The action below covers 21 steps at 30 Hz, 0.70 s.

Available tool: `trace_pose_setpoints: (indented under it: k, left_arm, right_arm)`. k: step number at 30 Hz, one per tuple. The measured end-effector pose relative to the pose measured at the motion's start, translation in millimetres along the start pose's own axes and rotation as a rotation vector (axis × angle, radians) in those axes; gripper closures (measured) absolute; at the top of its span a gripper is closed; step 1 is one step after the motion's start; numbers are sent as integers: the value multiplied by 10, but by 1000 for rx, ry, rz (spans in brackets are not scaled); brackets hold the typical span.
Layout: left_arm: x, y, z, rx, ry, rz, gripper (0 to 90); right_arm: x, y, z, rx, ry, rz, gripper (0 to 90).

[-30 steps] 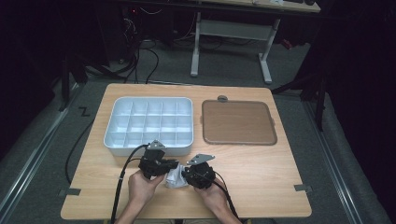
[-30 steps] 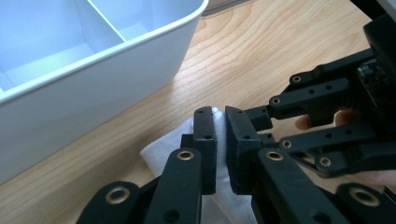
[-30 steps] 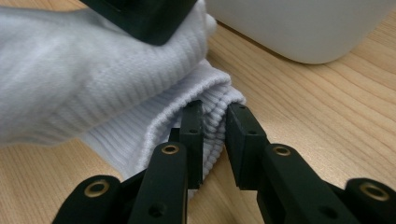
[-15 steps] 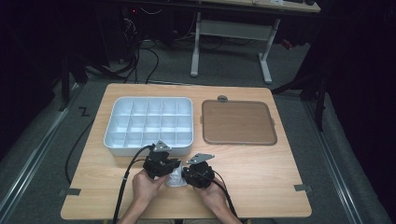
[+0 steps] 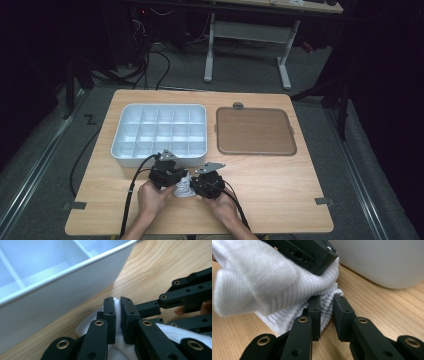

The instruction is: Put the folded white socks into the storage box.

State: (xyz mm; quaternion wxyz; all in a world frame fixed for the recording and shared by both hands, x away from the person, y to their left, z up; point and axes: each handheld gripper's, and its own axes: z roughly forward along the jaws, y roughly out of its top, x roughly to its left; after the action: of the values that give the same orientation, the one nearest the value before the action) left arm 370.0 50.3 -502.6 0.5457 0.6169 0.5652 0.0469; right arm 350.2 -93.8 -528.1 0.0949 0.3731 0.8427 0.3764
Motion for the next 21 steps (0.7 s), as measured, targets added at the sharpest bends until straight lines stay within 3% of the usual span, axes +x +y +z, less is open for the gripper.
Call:
trace_pose_setpoints:
  k: [8, 11, 13, 17, 19, 21]
  left_arm:
    - [51, -22, 18, -6, 11, 2, 838]
    - [48, -39, 25, -4, 17, 20, 839]
    - [37, -62, 31, -7, 25, 49, 841]
    - [1, -142, 41, -15, 43, 150, 851]
    - [27, -126, 53, -5, 37, 133, 852]
    - [29, -131, 58, -6, 36, 142, 853]
  right_arm:
    - [2, 18, 20, 3, 8, -9, 764]
    - [0, 17, 20, 3, 7, -9, 756]
    - [-1, 17, 20, 3, 7, -5, 748]
    - [-22, 19, 18, 6, 7, 6, 714]
    - [-28, 20, 19, 5, 7, 11, 700]
    - [-27, 35, 15, 14, -6, 10, 676]
